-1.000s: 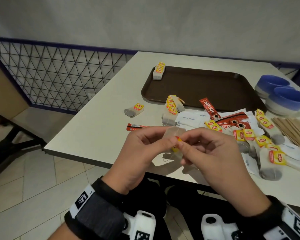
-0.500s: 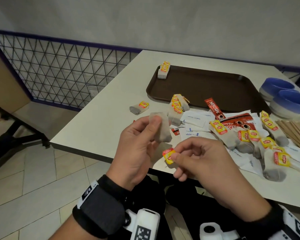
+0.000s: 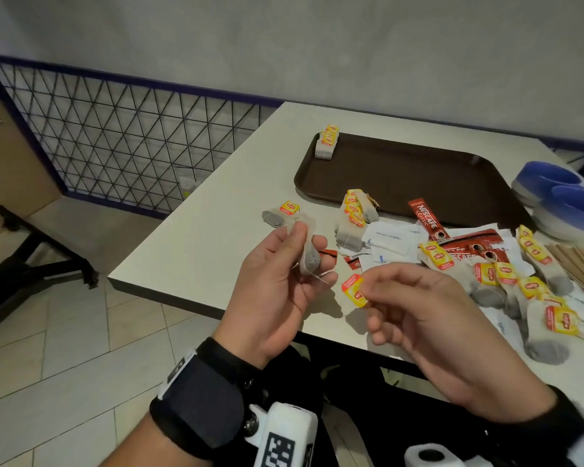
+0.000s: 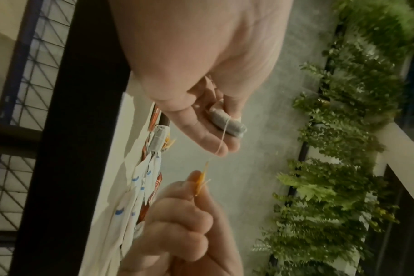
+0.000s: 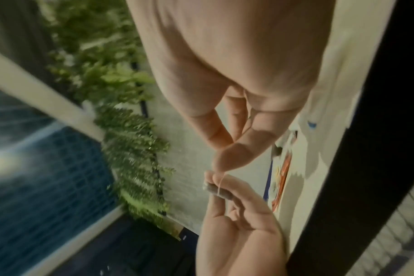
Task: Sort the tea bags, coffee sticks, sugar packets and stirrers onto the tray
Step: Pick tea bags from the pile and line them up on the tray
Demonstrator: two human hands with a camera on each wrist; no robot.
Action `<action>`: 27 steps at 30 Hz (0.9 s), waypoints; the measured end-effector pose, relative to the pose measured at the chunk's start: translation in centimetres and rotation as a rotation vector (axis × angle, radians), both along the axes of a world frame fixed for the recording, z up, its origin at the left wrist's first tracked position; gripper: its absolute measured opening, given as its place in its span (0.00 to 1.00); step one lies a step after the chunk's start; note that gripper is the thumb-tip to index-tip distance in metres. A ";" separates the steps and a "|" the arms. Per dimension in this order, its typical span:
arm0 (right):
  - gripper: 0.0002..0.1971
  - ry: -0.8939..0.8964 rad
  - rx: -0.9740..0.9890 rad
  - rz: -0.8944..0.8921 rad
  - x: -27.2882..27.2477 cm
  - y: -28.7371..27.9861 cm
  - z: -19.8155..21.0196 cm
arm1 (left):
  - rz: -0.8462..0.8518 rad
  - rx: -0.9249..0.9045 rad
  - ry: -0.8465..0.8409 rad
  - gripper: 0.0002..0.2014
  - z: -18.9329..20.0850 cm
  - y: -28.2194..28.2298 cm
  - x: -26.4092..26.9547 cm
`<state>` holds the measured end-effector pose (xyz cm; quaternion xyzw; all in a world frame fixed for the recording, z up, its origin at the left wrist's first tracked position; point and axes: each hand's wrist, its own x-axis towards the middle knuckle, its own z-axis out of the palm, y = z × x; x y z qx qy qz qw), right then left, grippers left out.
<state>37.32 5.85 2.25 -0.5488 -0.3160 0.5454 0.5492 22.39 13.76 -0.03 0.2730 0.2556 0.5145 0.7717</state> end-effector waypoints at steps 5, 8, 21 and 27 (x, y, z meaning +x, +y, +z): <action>0.07 -0.453 0.053 -0.007 -0.1 -0.2 0.1 | -0.027 0.077 0.112 0.07 -0.2 -0.1 0.1; 0.08 -0.637 0.076 -0.009 -0.8 0.0 0.0 | -0.045 0.099 0.123 0.07 -0.3 -0.2 0.0; 0.05 0.048 0.039 -0.118 0.4 1.5 1.3 | -0.051 0.115 0.122 0.08 -0.4 -0.4 0.2; 0.09 0.078 0.029 0.018 0.8 2.2 1.8 | -0.093 0.192 0.183 0.10 -0.5 -0.5 0.2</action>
